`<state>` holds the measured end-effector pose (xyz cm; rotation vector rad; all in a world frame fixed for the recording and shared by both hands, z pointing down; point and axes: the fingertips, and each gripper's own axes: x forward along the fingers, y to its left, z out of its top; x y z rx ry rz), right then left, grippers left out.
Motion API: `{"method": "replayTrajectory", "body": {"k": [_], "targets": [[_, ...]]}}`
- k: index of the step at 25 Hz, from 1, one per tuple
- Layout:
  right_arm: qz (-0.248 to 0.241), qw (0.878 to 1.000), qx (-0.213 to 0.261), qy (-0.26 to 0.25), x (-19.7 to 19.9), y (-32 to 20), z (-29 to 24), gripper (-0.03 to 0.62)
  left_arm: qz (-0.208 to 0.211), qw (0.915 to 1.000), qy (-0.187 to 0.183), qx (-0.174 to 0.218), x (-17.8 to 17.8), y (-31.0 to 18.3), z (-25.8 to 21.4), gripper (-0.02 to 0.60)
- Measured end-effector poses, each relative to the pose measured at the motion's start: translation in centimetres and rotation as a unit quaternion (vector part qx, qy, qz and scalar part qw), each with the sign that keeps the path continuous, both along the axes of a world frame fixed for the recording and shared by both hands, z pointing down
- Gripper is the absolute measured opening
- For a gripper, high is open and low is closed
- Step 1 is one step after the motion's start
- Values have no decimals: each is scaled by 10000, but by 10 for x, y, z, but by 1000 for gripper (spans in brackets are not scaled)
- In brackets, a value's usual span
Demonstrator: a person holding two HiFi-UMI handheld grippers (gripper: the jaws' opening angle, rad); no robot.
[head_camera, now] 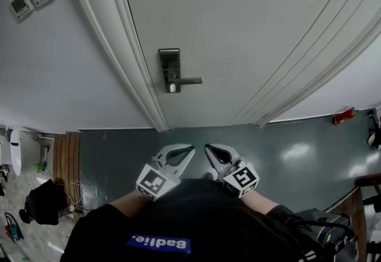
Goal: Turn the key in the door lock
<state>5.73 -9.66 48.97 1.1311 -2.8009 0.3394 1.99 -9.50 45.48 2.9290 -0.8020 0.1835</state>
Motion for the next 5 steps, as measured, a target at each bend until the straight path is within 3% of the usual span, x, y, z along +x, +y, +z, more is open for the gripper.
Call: {"method": "replayTrajectory", "body": {"k": [5], "targets": [[-14, 10000, 28, 33, 1, 0, 1, -5, 60, 9999, -93, 31, 0, 0, -5, 6]]}}
